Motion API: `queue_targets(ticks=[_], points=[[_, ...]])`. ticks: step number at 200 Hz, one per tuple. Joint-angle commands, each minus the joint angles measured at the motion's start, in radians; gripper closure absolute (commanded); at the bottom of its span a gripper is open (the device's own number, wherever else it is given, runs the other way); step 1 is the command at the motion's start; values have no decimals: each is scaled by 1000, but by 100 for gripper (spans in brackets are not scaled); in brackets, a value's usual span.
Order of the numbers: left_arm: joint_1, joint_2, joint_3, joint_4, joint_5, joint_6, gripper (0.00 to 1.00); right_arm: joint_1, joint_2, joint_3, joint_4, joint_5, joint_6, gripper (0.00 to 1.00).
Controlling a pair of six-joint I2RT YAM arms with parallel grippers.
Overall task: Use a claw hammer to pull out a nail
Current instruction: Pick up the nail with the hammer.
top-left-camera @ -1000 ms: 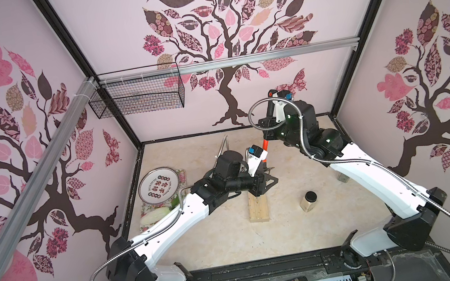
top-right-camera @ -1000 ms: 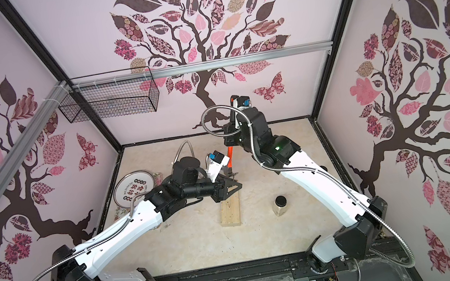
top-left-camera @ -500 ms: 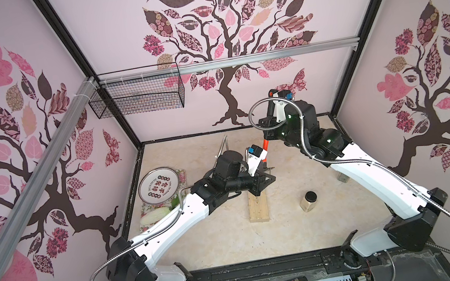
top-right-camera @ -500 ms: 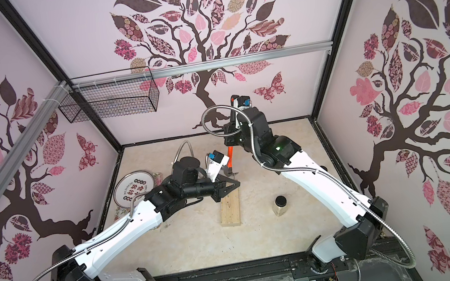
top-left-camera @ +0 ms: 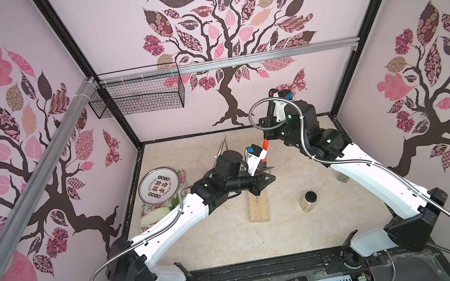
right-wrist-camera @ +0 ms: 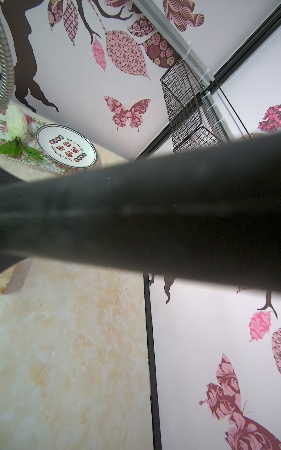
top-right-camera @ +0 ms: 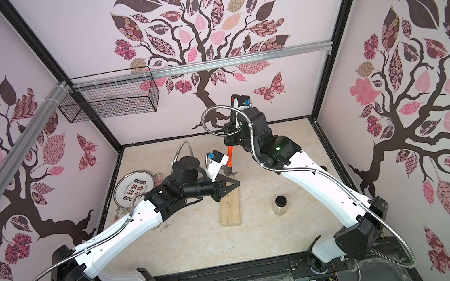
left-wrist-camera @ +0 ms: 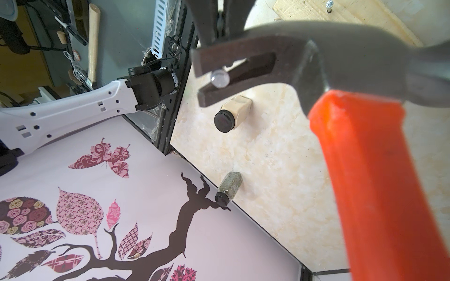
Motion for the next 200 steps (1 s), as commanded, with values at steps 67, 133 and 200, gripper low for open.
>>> queue_targets(ticks=[67,133,200], points=[[-38,-74,56,78,76,-23,100,2,-28,-45,196,71,8,91],[-39,-101,47,120,43,-86,100,3,-43,-89,243,95,12,92],[-39,-111,8,235,-65,-255,100,4,-88,-178,343,119,38,94]])
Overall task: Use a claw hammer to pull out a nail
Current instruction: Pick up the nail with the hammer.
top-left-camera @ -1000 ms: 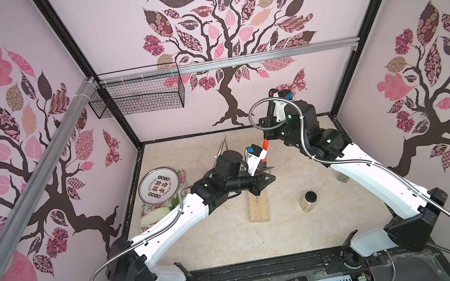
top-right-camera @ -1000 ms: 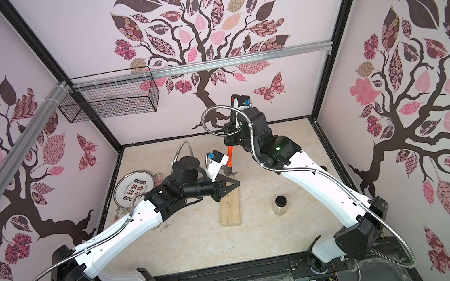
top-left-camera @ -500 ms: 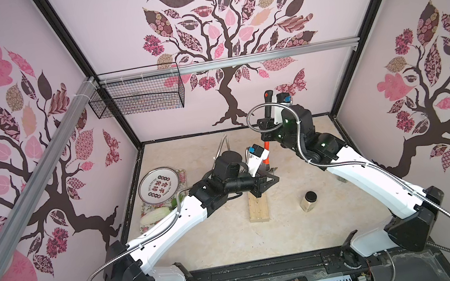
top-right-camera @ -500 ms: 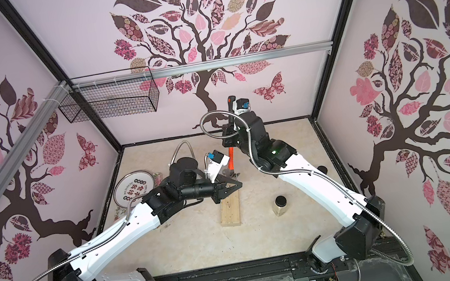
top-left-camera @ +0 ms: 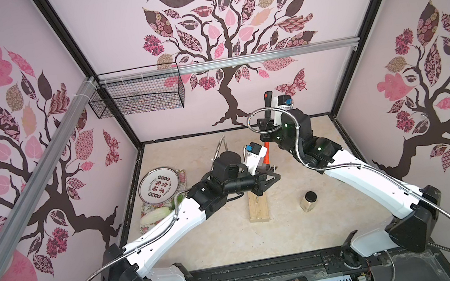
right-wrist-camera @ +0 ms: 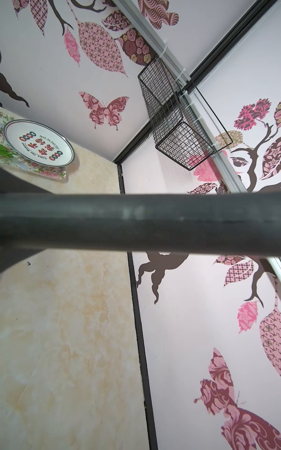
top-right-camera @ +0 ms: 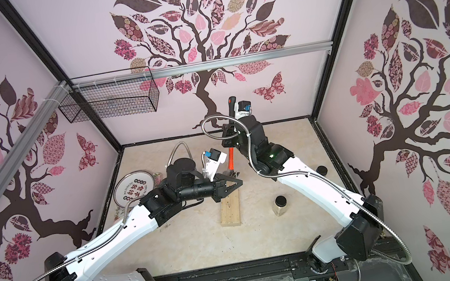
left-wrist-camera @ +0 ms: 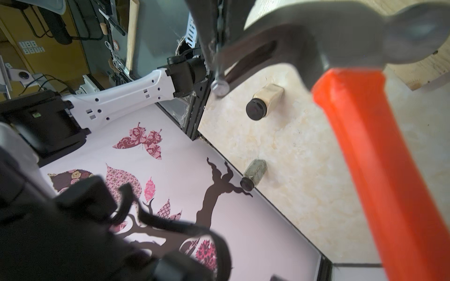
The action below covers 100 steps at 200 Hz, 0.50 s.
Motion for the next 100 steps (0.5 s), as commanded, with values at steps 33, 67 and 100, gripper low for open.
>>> queue_targets(ticks=[33,67,100], points=[[3,-49,6,159,-54,-105,100,-9,-96,-47,145,62,14,94],[1,-45,20,122,-34,-76,100,-9,-100,-44,147,87,2,94],[0,-48,30,55,-44,-47,100,-9,-102,-48,146,101,-4,94]])
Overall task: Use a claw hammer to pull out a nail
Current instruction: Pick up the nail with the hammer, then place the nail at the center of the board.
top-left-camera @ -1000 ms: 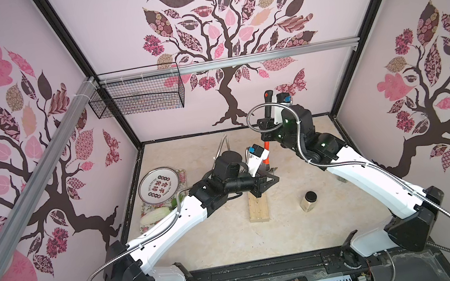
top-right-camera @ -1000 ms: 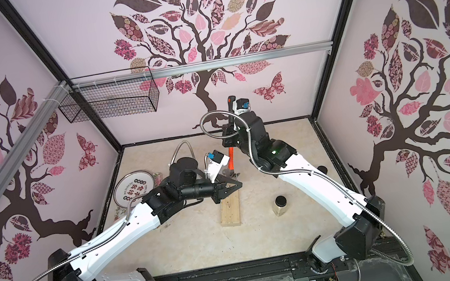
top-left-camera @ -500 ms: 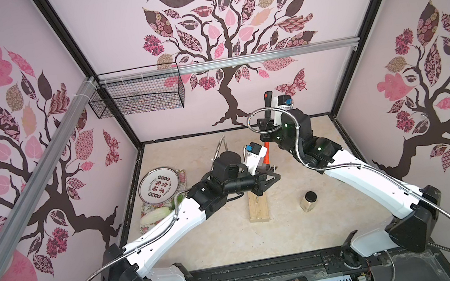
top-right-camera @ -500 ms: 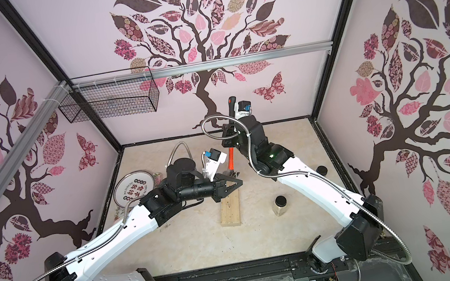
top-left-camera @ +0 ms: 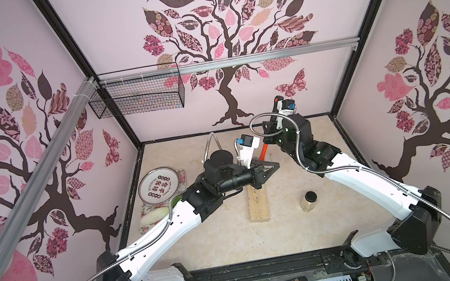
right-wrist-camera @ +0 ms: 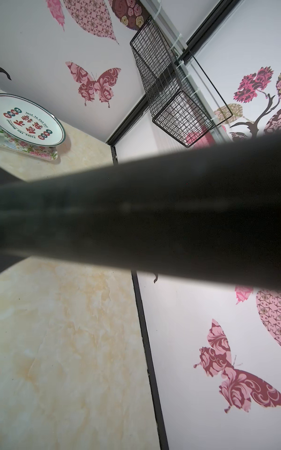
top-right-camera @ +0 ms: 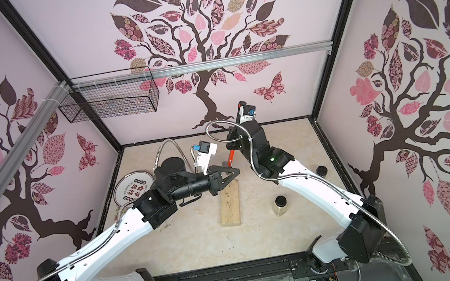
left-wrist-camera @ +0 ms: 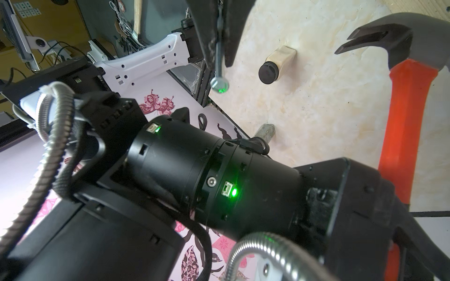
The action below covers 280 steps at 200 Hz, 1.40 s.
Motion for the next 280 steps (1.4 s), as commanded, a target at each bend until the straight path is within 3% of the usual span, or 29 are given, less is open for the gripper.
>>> queue_targets(ticks=[1,82,124,168,209,231,280], points=[[-1,-9,31,-45,-10,26,100,2,-80,31,96,32,0,94],[4,-6,96,-336,-126,142,100,2,-99,36,69,105,-23,93],[63,-41,105,-474,-173,157,100,2,-119,31,60,122,-40,93],[94,-64,137,-734,-361,199,100,2,-135,17,58,132,-40,93],[96,-52,168,-979,-630,230,100,2,-123,49,47,114,-61,93],[98,-54,154,-1018,-696,214,100,2,-123,56,54,111,-73,93],[101,-48,46,-990,-686,140,100,2,-124,48,55,80,-69,93]])
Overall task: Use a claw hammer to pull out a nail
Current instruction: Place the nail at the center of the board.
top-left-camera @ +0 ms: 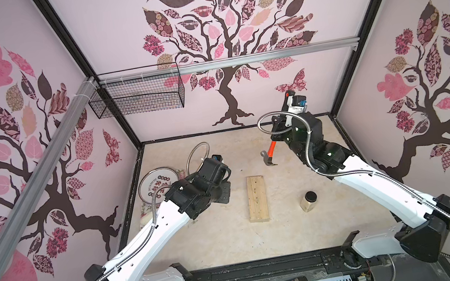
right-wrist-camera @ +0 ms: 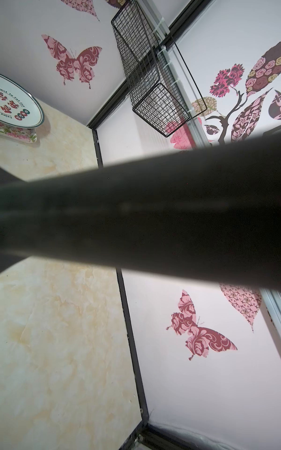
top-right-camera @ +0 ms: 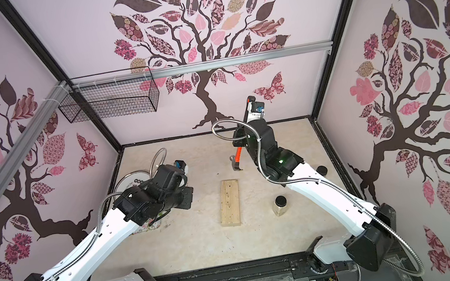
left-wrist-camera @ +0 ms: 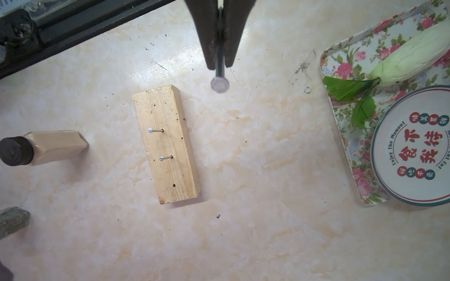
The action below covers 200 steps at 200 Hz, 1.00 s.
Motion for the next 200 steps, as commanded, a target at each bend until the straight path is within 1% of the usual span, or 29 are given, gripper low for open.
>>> queue_targets(ticks=[1,67,113,162,200], points=[[6,3,-55,-11,-28,-46,100,2,-53,47,79,-18,1,93],[7,23,-206,63,-8,-161,100,2,-65,23,88,-23,7,92],[9,62,-310,128,82,-240,100,1,-71,10,85,-30,7,92],[9,89,-380,147,69,-291,100,2,-68,-1,92,-42,5,92],[9,120,-449,205,117,-325,100,1,-61,-2,94,-49,4,92]])
